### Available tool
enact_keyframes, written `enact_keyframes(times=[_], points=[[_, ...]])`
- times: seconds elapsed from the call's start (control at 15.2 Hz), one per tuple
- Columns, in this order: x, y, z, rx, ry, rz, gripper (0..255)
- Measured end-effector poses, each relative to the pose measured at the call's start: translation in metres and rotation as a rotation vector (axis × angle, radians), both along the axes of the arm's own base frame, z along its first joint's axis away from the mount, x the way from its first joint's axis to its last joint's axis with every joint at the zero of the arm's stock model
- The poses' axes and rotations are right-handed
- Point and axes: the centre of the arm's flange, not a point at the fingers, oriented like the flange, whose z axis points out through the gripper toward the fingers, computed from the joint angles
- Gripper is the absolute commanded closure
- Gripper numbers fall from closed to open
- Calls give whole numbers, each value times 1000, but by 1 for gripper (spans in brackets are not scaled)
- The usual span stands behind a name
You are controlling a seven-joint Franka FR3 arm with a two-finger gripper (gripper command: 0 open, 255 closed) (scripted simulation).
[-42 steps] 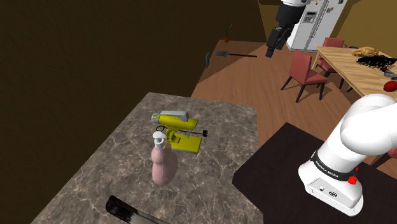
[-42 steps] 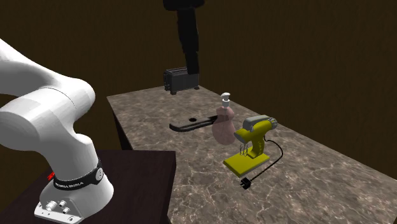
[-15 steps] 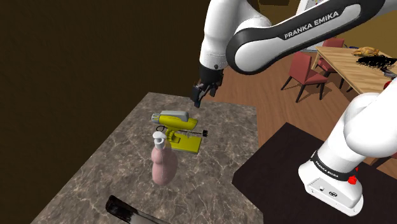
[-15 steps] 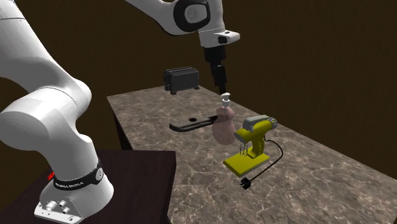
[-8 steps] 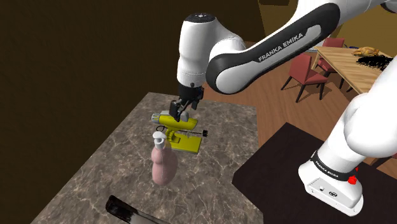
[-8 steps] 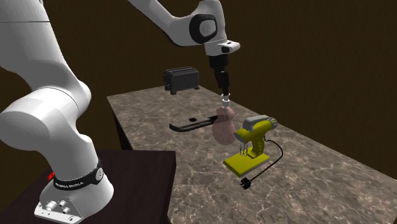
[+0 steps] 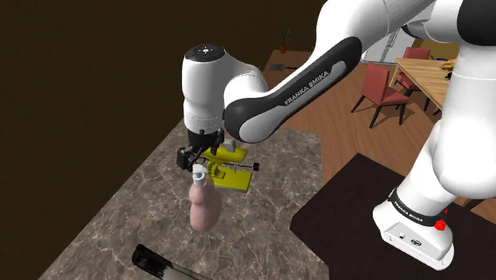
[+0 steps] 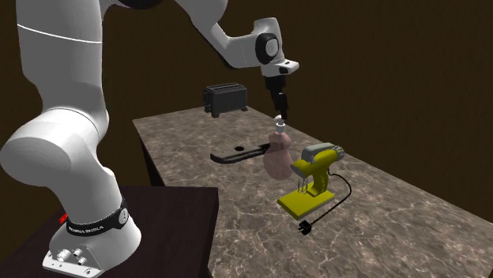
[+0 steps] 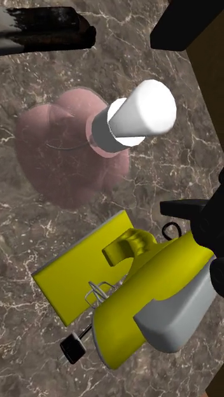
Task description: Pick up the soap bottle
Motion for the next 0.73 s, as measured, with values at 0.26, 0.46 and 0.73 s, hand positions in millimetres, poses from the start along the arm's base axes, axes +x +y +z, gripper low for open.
enact_keyframes(times=[0.26, 0.46, 0.73], points=[[6, 17, -21, 3, -5, 2, 0], [6, 18, -35, 3, -6, 2, 0], [4, 18, -49, 3, -6, 2, 255]])
